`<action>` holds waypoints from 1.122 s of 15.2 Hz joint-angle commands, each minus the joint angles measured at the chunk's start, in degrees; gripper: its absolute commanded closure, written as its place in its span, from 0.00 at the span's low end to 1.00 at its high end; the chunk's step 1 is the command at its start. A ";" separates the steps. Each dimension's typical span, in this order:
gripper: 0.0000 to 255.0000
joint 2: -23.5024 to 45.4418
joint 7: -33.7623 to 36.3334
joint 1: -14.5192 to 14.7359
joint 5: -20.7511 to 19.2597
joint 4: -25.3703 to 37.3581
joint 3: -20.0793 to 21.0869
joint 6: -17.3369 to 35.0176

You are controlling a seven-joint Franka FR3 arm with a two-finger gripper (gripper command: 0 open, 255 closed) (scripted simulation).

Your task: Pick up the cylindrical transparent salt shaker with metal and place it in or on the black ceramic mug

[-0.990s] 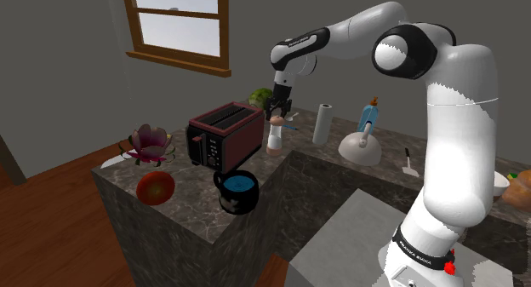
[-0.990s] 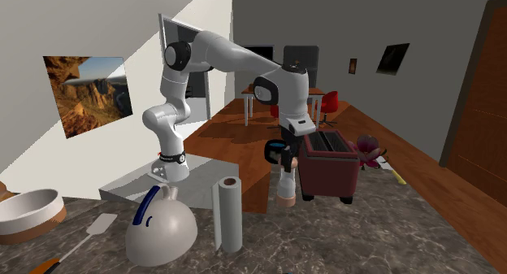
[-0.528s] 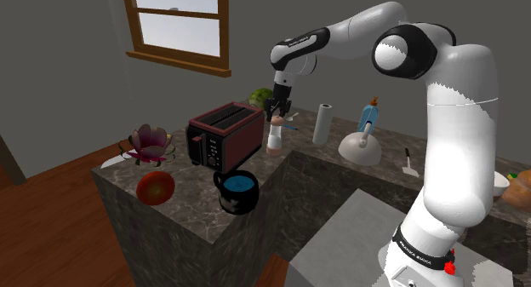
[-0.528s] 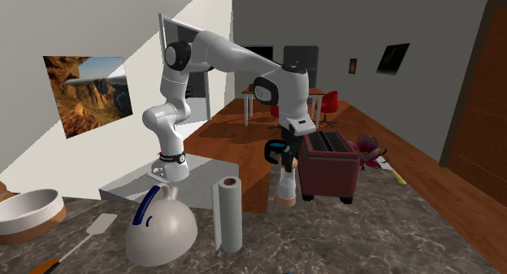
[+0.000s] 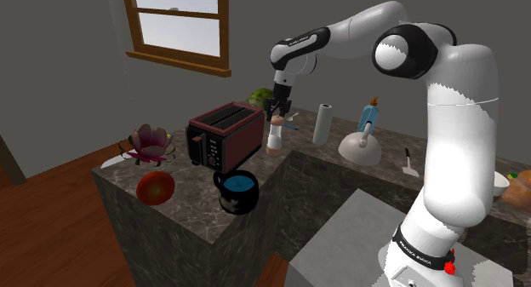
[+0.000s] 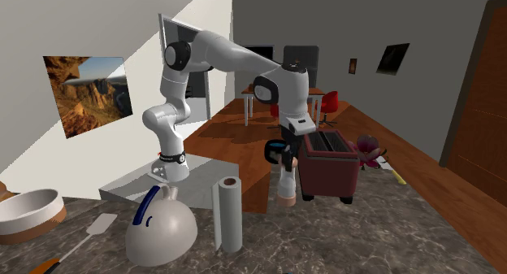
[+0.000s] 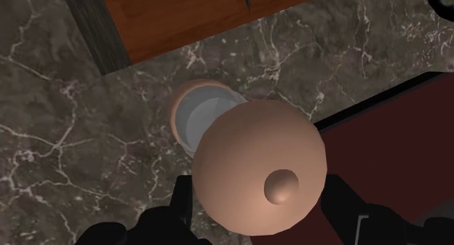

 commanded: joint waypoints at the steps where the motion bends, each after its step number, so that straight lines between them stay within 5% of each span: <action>1: 1.00 -0.24 0.24 -0.05 -0.17 0.83 -0.07 -1.06; 17: 1.00 -2.26 2.87 -0.43 -1.36 10.18 -0.48 -12.09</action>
